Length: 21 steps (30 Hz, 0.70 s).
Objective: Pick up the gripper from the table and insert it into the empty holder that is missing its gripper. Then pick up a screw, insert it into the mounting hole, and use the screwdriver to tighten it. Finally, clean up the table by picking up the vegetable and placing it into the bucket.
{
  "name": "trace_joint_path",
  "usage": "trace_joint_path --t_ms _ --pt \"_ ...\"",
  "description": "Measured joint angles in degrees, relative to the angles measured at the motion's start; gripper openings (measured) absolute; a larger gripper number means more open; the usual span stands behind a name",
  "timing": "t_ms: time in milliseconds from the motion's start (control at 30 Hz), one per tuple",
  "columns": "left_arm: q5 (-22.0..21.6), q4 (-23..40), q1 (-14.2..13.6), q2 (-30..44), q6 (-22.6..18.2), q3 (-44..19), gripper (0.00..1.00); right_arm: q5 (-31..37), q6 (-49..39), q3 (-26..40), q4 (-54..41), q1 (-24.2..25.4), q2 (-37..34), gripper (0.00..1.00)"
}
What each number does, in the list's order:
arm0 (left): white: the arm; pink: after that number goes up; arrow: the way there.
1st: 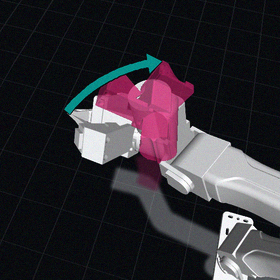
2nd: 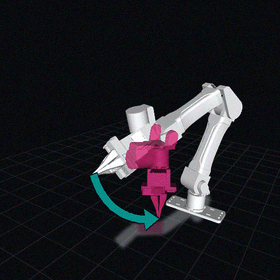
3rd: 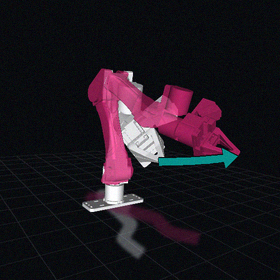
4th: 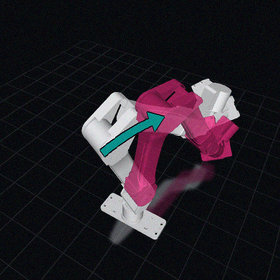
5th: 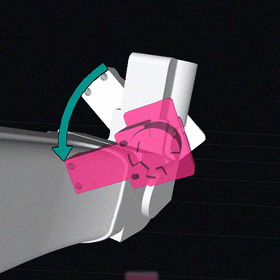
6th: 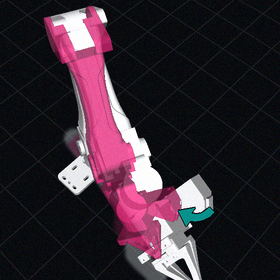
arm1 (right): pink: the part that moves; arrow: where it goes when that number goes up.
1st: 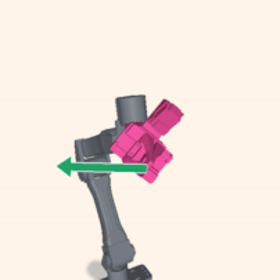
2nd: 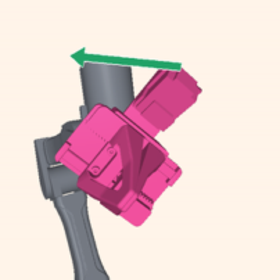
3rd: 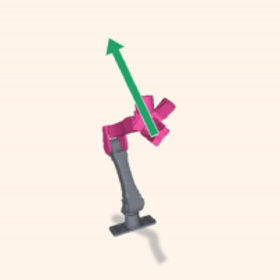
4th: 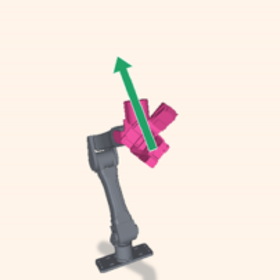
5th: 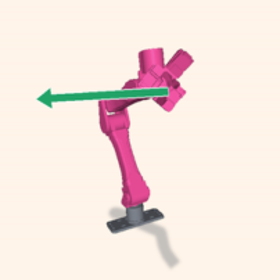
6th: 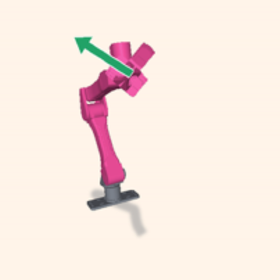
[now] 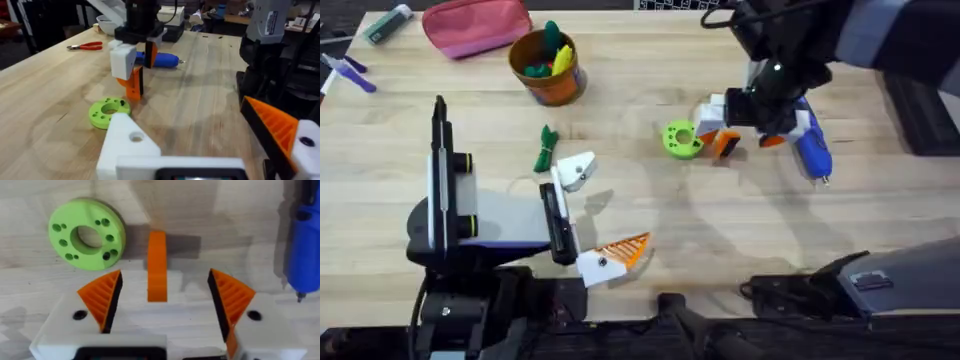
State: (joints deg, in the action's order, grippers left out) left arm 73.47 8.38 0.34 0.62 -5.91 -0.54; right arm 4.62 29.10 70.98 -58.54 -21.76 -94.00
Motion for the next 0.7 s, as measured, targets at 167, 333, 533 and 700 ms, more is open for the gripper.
trace_joint_path --t_ms 167,333,533,700 --pt "0.0 0.0 0.0 0.0 0.0 0.0 0.985 -1.0 -2.2 0.0 1.4 0.0 -2.1 0.947" --pt "0.0 0.0 0.0 0.0 0.0 0.0 0.985 -1.3 -3.2 0.0 1.6 0.0 -2.6 0.887" --pt "0.0 0.0 0.0 0.0 0.0 0.0 0.985 -1.3 -3.2 0.0 1.7 0.0 -2.6 0.809" --pt "0.0 0.0 0.0 0.0 0.1 0.0 0.985 -1.3 -3.2 0.0 1.7 0.0 -2.6 0.670"
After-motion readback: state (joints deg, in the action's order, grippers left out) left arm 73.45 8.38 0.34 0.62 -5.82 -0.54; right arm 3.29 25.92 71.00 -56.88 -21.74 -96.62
